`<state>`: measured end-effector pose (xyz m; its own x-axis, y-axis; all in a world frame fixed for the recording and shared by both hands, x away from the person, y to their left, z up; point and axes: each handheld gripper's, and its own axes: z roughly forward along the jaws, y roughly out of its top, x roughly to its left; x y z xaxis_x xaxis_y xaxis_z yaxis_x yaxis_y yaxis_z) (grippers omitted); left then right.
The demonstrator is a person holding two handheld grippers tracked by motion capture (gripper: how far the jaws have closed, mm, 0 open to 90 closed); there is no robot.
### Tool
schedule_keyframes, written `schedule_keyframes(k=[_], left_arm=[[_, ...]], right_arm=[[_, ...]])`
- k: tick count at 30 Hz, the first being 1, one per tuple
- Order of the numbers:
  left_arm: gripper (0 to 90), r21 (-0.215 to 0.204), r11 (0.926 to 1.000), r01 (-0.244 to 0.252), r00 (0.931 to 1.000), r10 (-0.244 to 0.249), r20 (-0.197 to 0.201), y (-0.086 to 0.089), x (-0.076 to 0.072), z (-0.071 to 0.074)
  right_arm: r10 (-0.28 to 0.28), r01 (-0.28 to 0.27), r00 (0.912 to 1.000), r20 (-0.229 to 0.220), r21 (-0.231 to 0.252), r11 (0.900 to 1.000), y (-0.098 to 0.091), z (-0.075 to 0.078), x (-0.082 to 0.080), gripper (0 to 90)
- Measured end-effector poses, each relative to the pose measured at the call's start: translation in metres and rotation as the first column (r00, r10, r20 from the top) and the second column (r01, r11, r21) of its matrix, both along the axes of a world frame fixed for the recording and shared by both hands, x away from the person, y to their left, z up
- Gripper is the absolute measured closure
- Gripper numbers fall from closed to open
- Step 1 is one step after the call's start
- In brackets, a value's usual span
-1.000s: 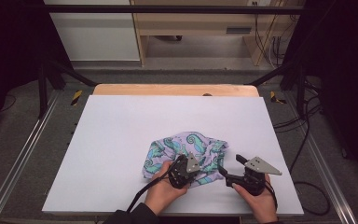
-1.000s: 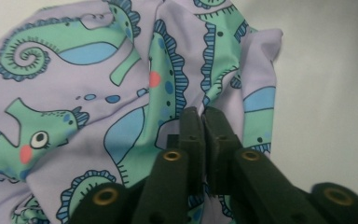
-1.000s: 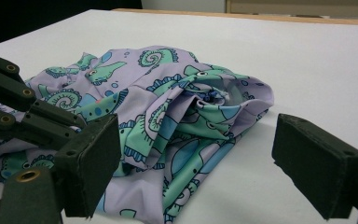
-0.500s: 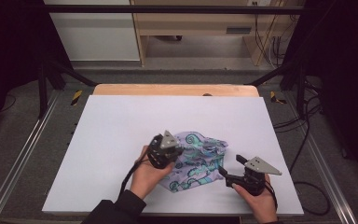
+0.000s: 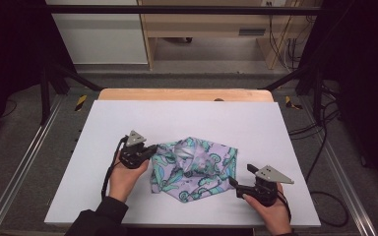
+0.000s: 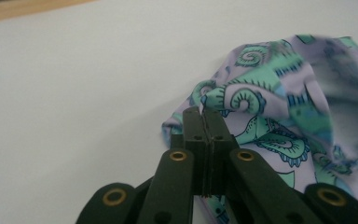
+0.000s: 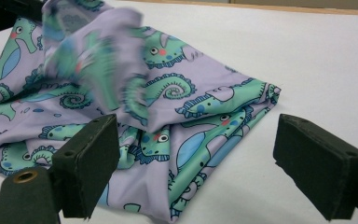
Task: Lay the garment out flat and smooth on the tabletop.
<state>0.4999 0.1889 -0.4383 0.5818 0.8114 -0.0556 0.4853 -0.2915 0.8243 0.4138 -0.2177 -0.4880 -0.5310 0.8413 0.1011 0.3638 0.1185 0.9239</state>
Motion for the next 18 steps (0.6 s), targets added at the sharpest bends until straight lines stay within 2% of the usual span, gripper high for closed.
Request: schedule_keyframes(k=[6,11,18], left_arm=[[90.0,0.010,0.9997,-0.022,0.9996,0.022,-0.017,0.012,-0.001,-0.010],[90.0,0.031,0.9995,-0.006,0.9999,0.007,-0.015,0.010,-0.003,-0.014],[90.0,0.021,0.9998,0.001,0.9997,0.000,-0.023,0.011,-0.005,-0.018]], right_arm=[[0.010,-0.010,0.9999,-0.007,-0.013,0.9999,0.004,-0.001,0.000,14.8],[0.034,-0.034,0.9993,-0.013,-0.031,0.9989,0.008,-0.003,0.000,14.8],[0.050,-0.051,0.9986,-0.015,-0.050,0.9975,0.013,-0.003,0.001,14.6]])
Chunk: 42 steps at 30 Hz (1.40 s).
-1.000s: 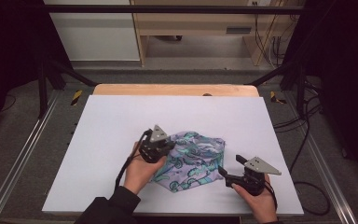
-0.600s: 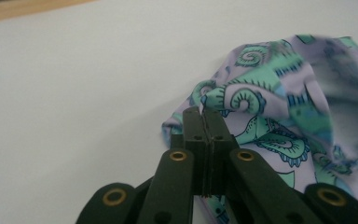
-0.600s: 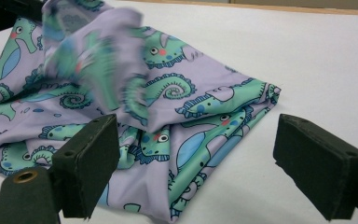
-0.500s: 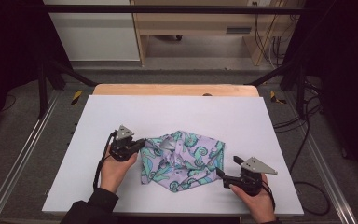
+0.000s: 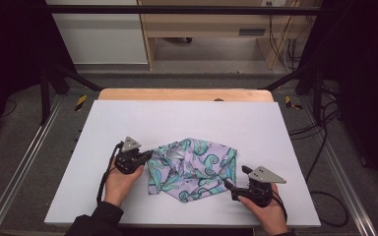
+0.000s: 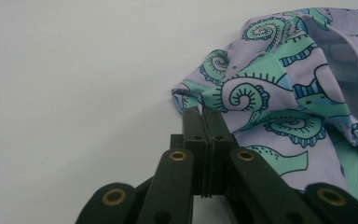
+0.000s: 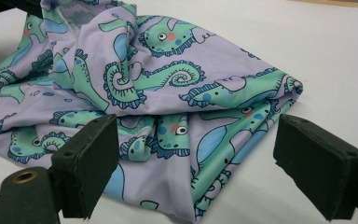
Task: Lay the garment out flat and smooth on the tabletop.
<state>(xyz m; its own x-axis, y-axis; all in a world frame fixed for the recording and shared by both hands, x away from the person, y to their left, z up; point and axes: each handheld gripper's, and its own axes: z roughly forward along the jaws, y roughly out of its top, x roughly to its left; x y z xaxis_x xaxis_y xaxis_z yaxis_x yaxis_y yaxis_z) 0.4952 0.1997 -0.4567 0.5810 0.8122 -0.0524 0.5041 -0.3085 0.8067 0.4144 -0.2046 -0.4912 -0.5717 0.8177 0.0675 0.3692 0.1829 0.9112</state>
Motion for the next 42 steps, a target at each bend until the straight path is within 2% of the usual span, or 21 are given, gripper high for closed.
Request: schedule_keyframes(k=[7,11,14,21,26,29,31,37,42], left_arm=[[90.0,-0.012,0.9999,0.009,0.9998,-0.009,0.015,0.000,-0.003,0.000],[90.0,-0.024,0.9997,0.009,0.9994,-0.008,0.035,0.000,-0.007,0.003],[90.0,-0.030,0.9995,0.013,0.9989,-0.012,0.044,-0.002,-0.009,0.004],[90.0,-0.033,0.9993,0.020,0.9986,-0.018,0.050,-0.003,-0.010,0.008],[90.0,-0.028,0.9991,0.031,0.9983,-0.029,0.051,-0.008,-0.015,0.007],[90.0,-0.036,0.9988,0.032,0.9979,-0.030,0.058,-0.010,-0.017,0.010],[90.0,-0.033,0.9986,0.042,0.9972,-0.040,0.063,-0.012,-0.018,0.011],[90.0,-0.045,0.9970,0.063,0.9959,-0.060,0.068,-0.018,-0.022,0.011],[90.0,-0.057,0.9965,0.062,0.9955,-0.057,0.076,-0.020,-0.023,0.012]], right_arm=[[0.006,-0.006,1.0000,-0.004,-0.016,0.9999,0.003,0.000,0.000,15.2],[0.021,-0.021,0.9998,0.005,-0.057,0.9982,0.008,0.003,0.000,15.2],[0.051,-0.050,0.9987,0.008,-0.106,0.9931,0.015,0.009,0.002,17.9],[0.133,-0.129,0.9911,0.008,-0.177,0.9757,0.032,0.026,0.012,30.0],[0.191,-0.193,0.9812,-0.026,-0.190,0.9626,0.047,0.032,0.018,38.7],[0.207,-0.213,0.9771,-0.049,-0.215,0.9532,0.056,0.032,0.021,37.5],[0.214,-0.221,0.9752,-0.058,-0.213,0.9517,0.061,0.032,0.022,36.6],[0.217,-0.229,0.9729,-0.080,-0.208,0.9509,0.074,0.029,0.028,29.6],[0.190,-0.204,0.9780,-0.087,-0.217,0.9545,0.085,0.026,0.036,25.1]])
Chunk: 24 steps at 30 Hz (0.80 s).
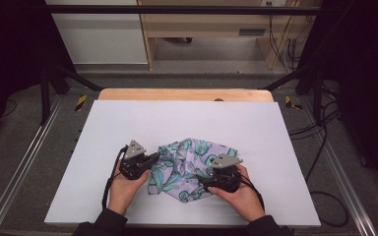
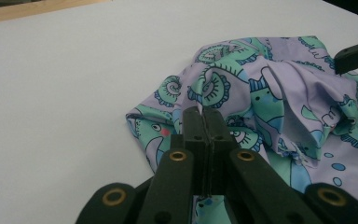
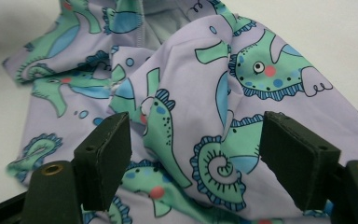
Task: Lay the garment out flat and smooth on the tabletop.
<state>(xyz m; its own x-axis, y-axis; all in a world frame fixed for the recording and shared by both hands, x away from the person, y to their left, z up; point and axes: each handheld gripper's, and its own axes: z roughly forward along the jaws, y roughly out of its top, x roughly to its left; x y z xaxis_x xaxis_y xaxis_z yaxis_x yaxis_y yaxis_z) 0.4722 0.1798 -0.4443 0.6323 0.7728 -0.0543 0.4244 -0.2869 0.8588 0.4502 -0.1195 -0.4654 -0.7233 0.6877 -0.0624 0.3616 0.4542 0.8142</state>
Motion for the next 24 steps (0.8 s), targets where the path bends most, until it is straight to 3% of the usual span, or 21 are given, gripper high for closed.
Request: schedule_keyframes(k=[4,6,9,14,20,24], left_arm=[[90.0,-0.014,0.9999,0.003,1.0000,-0.003,0.005,-0.001,-0.002,0.001],[90.0,-0.014,0.9999,0.002,1.0000,-0.002,0.009,0.000,-0.003,0.001],[90.0,-0.014,0.9999,-0.009,0.9999,0.009,0.009,0.005,-0.001,0.001],[90.0,-0.005,0.9997,-0.024,0.9997,0.024,0.000,0.012,0.003,-0.002],[90.0,0.002,0.9982,-0.060,0.9982,0.060,-0.005,0.018,0.006,-0.008],[90.0,0.001,0.9962,-0.087,0.9961,0.087,-0.010,0.024,0.010,-0.010]], right_arm=[[-0.010,0.009,0.9997,-0.021,-0.024,0.9997,0.007,-0.006,0.005,23.7],[-0.019,0.018,0.9996,-0.023,-0.050,0.9986,0.007,-0.008,0.007,30.8],[-0.018,0.017,0.9995,-0.024,-0.071,0.9973,0.002,-0.008,0.009,51.2],[-0.048,0.045,0.9985,-0.028,-0.084,0.9954,-0.015,-0.008,0.013,66.0],[-0.036,0.033,0.9988,-0.034,-0.085,0.9958,-0.024,-0.009,0.013,72.4],[0.005,-0.007,0.9997,-0.023,-0.089,0.9960,-0.028,-0.009,0.011,77.4]])
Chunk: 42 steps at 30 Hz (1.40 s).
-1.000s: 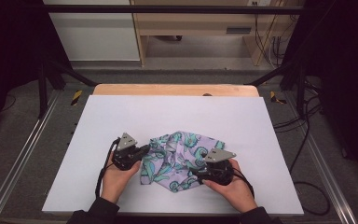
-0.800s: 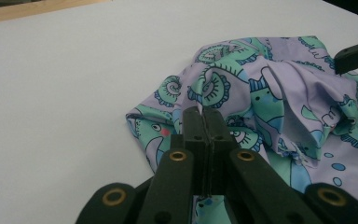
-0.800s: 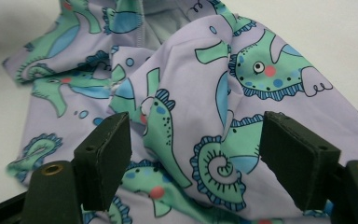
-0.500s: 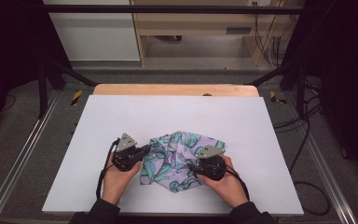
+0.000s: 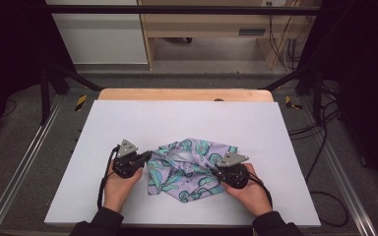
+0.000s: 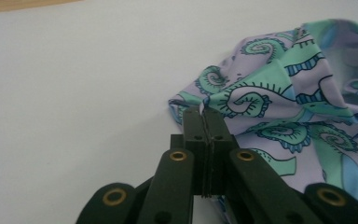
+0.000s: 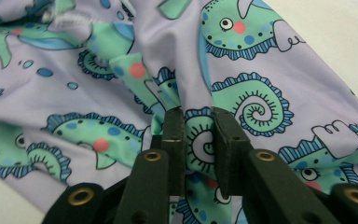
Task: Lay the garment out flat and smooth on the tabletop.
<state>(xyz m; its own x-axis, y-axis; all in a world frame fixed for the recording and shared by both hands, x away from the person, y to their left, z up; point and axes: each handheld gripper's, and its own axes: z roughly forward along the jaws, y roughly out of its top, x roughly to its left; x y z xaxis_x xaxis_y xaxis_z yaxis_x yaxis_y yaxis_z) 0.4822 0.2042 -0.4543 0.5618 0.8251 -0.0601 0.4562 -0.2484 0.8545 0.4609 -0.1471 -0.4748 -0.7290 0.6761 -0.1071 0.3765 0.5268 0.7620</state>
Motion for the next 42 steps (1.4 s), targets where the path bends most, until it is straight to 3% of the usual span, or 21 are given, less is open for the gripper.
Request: schedule_keyframes(k=[5,12,19,25,31,33,35,38,39,42], left_arm=[[90.0,-0.022,0.9994,-0.026,0.9997,0.026,-0.004,0.007,0.004,0.001],[90.0,-0.049,0.9985,-0.025,0.9994,0.026,0.022,0.012,0.001,0.010],[90.0,-0.070,0.9974,0.014,0.9961,-0.008,0.088,0.006,-0.009,0.042],[90.0,-0.072,0.9960,0.052,0.9898,-0.042,0.136,0.003,-0.019,0.070],[90.0,-0.109,0.9884,0.105,0.9807,-0.085,0.176,0.002,-0.033,0.096],[90.0,-0.114,0.9852,0.128,0.9797,-0.108,0.169,0.002,-0.033,0.101],[90.0,-0.108,0.9837,0.144,0.9830,-0.129,0.130,-0.001,-0.026,0.097],[90.0,-0.088,0.9862,0.140,0.9899,-0.138,0.030,-0.007,-0.007,0.075],[90.0,-0.079,0.9869,0.140,0.9901,-0.139,0.015,-0.008,-0.004,0.069],[90.0,-0.057,0.9892,0.135,0.9903,-0.137,-0.027,-0.013,0.003,0.050]], right_arm=[[0.028,-0.028,0.9996,-0.009,0.016,0.9995,-0.002,0.002,-0.001,84.2],[0.028,-0.029,0.9995,0.016,0.065,0.9975,-0.009,0.017,-0.001,85.4],[0.020,-0.026,0.9985,0.051,0.120,0.9924,-0.019,0.042,-0.005,86.1],[0.010,-0.027,0.9951,0.098,0.178,0.9836,-0.034,0.075,-0.019,86.4],[0.016,-0.045,0.9911,0.132,0.215,0.9756,-0.044,0.106,-0.031,86.4],[0.020,-0.049,0.9912,0.131,0.222,0.9738,-0.046,0.115,-0.033,86.4],[0.014,-0.037,0.9931,0.116,0.198,0.9796,-0.046,0.114,-0.028,86.4],[-0.001,-0.005,0.9995,0.031,0.169,0.9856,-0.044,0.091,-0.007,86.4],[-0.004,0.005,1.0000,-0.008,0.155,0.9879,-0.043,0.077,0.004,86.4],[-0.013,0.023,0.9975,-0.070,0.137,0.9903,-0.041,0.051,0.019,86.4]])
